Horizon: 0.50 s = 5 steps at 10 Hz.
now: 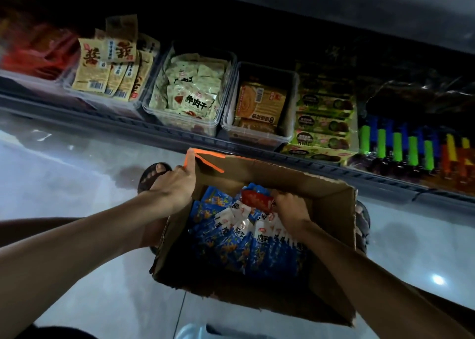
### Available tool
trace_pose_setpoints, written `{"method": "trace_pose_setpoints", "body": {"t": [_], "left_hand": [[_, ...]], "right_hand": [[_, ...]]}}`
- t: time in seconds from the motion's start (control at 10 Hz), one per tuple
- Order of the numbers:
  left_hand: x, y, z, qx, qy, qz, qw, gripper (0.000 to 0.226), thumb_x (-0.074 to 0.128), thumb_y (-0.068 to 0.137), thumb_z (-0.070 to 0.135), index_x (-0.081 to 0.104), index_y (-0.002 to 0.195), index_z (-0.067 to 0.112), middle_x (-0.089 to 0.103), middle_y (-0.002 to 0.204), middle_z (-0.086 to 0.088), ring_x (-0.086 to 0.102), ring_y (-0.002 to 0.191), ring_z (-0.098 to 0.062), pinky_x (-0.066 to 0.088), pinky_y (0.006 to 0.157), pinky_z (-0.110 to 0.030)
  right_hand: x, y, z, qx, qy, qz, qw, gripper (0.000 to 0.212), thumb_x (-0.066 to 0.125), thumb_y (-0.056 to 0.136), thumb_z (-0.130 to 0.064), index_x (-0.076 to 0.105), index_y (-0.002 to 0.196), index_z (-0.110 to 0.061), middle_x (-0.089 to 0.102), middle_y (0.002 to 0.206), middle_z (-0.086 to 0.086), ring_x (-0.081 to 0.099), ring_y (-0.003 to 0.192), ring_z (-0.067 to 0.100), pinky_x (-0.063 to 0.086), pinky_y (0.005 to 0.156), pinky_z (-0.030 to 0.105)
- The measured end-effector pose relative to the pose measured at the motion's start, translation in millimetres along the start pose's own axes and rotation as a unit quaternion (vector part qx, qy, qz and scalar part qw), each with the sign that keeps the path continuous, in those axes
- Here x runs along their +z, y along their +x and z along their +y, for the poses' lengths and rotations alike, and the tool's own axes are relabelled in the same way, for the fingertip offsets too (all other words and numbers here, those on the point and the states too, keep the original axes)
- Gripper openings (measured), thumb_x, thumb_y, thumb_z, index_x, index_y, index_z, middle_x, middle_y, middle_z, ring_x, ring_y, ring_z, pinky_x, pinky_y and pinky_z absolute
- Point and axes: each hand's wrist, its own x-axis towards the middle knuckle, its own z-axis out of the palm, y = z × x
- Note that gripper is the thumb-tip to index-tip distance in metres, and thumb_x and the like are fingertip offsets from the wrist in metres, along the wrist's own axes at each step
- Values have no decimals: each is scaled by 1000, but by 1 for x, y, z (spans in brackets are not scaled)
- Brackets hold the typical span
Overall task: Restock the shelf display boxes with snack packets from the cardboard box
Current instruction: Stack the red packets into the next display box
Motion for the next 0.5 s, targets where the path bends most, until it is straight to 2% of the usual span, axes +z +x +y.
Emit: {"method": "trace_pose_setpoints", "body": {"t": [0.1,0.2,0.3,0.4,0.5], "left_hand": [[-10,-1,4,8,7,13,1000,63,51,93,18,21,147,5,52,130,-15,58,105,-34,43,82,-42],[-34,-12,9,32,-29,28,999,77,60,88,19,14,149,12,39,137,-15,54,111,-34,44,80,-42],[-90,-34,30,142,-112,89,979,56,67,86,27,39,134,21,37,133,-4,51,113,-26,47,78,-38],[-130,-52,43,220,-163,90,958,46,69,85,39,51,125,27,52,124,5,56,104,-17,47,77,-33],[-188,-80,57,286,-183,62,939,34,71,84,40,65,115,28,68,110,4,65,97,-17,54,77,-27]], "right_hand": [[-29,-14,3,2,66,1,998,36,58,95,-21,54,131,-23,68,117,6,64,109,26,50,89,37],[-65,-31,10,10,144,-5,990,38,67,91,-23,60,128,-24,69,117,4,64,108,21,51,90,34],[-137,-66,15,-40,252,-30,967,37,76,84,-21,68,120,-20,67,111,-8,60,105,8,44,87,23],[-192,-96,16,-77,275,-31,958,29,78,82,-21,71,111,-19,69,102,-11,62,98,4,45,81,23],[-272,-144,16,-101,304,-3,947,18,80,79,-20,73,94,-27,73,89,-14,68,85,0,55,75,20]]}}
